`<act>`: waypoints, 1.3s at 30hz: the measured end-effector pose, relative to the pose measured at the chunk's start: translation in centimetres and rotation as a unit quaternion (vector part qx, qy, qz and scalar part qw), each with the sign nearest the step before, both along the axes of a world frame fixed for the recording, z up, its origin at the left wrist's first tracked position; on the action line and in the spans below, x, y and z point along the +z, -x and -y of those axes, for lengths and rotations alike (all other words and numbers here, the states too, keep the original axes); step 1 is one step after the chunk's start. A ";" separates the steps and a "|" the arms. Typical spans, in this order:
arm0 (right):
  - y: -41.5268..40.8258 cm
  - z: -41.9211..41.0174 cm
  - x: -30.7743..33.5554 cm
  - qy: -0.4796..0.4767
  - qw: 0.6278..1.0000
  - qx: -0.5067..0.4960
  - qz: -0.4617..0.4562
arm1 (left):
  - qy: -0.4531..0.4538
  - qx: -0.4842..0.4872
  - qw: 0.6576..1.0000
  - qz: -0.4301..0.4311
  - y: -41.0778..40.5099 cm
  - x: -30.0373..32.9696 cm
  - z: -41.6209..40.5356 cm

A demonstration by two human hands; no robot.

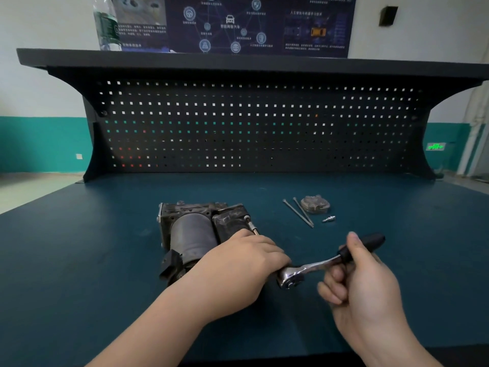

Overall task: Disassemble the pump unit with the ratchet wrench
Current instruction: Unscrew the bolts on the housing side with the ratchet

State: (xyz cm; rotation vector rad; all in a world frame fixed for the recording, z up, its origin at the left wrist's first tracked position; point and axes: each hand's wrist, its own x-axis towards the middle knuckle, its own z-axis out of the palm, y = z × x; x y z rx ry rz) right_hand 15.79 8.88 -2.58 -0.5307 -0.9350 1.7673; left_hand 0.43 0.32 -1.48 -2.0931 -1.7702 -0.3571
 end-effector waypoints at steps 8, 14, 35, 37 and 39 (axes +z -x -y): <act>0.3 1.5 2.8 -0.594 0.759 -0.038 0.263 | -0.034 -0.030 0.998 0.038 -0.7 0.5 0.3; 0.1 1.1 2.3 -0.496 0.843 -0.067 0.197 | -0.017 -0.023 1.000 -0.009 -0.5 -0.1 0.2; 0.8 0.2 -0.5 0.101 0.995 -0.013 0.011 | -0.056 -0.003 0.996 0.073 -1.0 -0.4 0.0; 0.4 0.1 -0.4 0.000 0.999 -0.036 0.038 | -0.041 -0.005 0.996 0.079 -0.8 -0.2 0.1; 0.0 0.3 0.7 -0.204 0.972 -0.068 0.100 | -0.025 -0.015 0.996 0.079 -0.6 -0.2 0.2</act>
